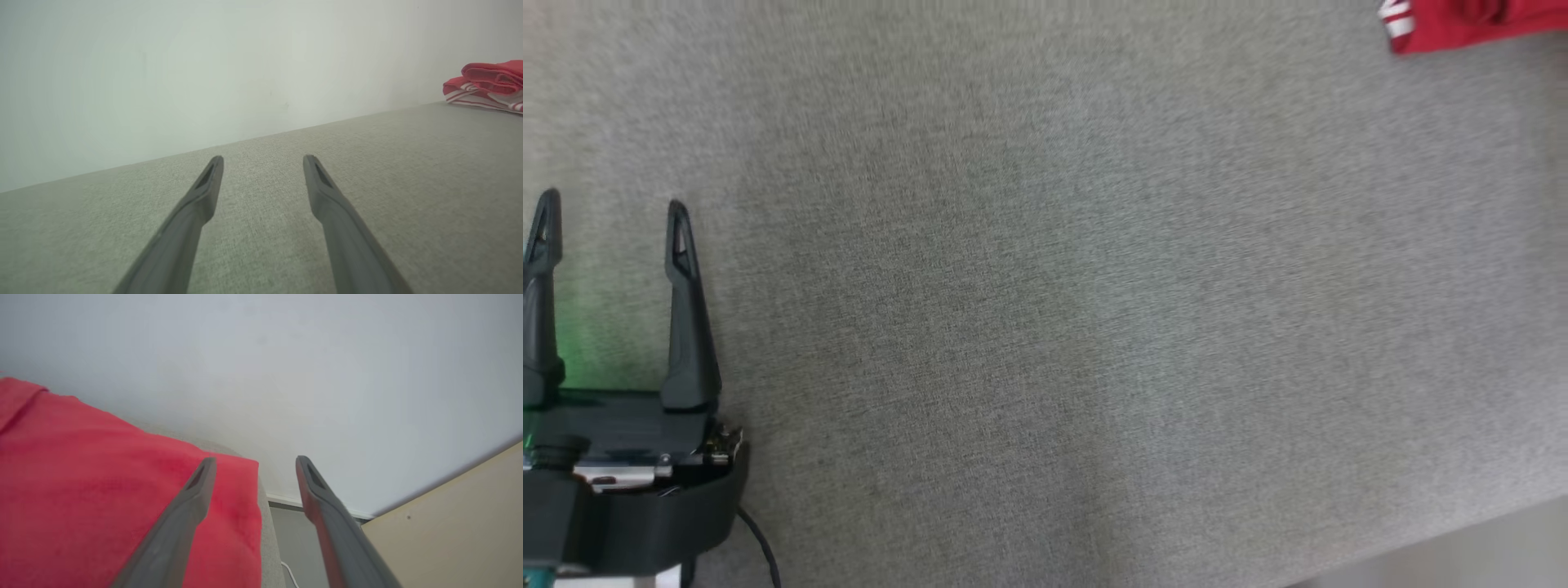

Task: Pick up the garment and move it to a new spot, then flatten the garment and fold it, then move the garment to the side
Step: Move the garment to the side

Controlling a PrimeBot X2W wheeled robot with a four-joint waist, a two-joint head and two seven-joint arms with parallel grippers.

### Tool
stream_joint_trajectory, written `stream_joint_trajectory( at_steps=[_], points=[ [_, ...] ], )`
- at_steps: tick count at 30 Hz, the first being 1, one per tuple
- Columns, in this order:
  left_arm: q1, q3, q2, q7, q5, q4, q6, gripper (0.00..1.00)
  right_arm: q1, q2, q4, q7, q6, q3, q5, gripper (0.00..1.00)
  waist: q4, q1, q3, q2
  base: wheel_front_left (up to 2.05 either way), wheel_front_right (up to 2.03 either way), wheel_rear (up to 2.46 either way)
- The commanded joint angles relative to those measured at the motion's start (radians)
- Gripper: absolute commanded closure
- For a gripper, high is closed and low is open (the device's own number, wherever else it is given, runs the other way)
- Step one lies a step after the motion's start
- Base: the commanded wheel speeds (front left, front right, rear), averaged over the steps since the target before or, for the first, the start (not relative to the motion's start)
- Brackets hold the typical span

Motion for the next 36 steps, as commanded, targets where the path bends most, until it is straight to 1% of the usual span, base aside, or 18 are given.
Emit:
stream_joint_trajectory(
  at_steps=[1,4,10,13,16,20,24,30,36],
  points=[
    [0.037,-0.01,-0.018,0.01,-0.013,0.047,0.004,0.0,0.02,0.019,-0.02,-0.014,-0.003,0.005,0.0,0.0,0.021,-0.0002,-0.089,-0.0001,0.0,0.0,0.0],
    [0.075,0.008,-0.032,0.009,-0.038,0.07,0.014,0.0,0.042,0.034,-0.074,-0.038,-0.003,0.019,0.01,0.0,0.036,-0.0002,-0.167,-0.0001,0.0,0.0,0.0],
    [0.136,0.033,-0.065,0.004,-0.075,0.116,0.021,0.0,0.127,0.087,-0.186,-0.065,-0.003,0.047,0.026,0.0,0.072,-0.0002,-0.313,-0.0001,0.0,0.0,0.0],
    [0.173,0.051,-0.086,0.004,-0.096,0.14,0.024,0.0,0.197,0.111,-0.237,-0.075,-0.003,0.051,0.035,0.0,0.095,-0.0002,-0.381,-0.0001,0.0,0.0,0.0],
    [0.212,0.07,-0.101,0.004,-0.102,0.165,0.019,0.0,0.272,0.136,-0.283,-0.082,-0.003,0.055,0.038,0.0,0.121,-0.0002,-0.448,-0.0001,0.0,0.0,0.0],
    [0.261,0.09,-0.116,0.004,-0.11,0.195,0.009,0.0,0.388,0.174,-0.333,-0.086,-0.003,0.035,0.04,0.0,0.149,-0.0002,-0.527,-0.0001,0.0,0.0,0.0],
    [0.3,0.097,-0.122,0.004,-0.1,0.224,0.001,0.0,0.512,0.216,-0.381,-0.088,-0.003,0.012,0.029,0.0,0.174,-0.0002,-0.582,-0.0001,0.0,0.0,0.0],
    [0.329,0.106,-0.13,0.004,-0.097,0.251,-0.007,0.0,0.69,0.27,-0.435,-0.09,-0.003,-0.045,0.022,0.0,0.196,-0.0002,-0.623,-0.0001,0.0,0.0,0.0],
    [0.337,0.11,-0.135,0.004,-0.092,0.273,-0.015,0.0,0.892,0.352,-0.509,-0.091,-0.003,-0.156,-0.002,0.0,0.2,-0.0002,-0.649,-0.0001,0.0,0.0,0.0]
  ],
)
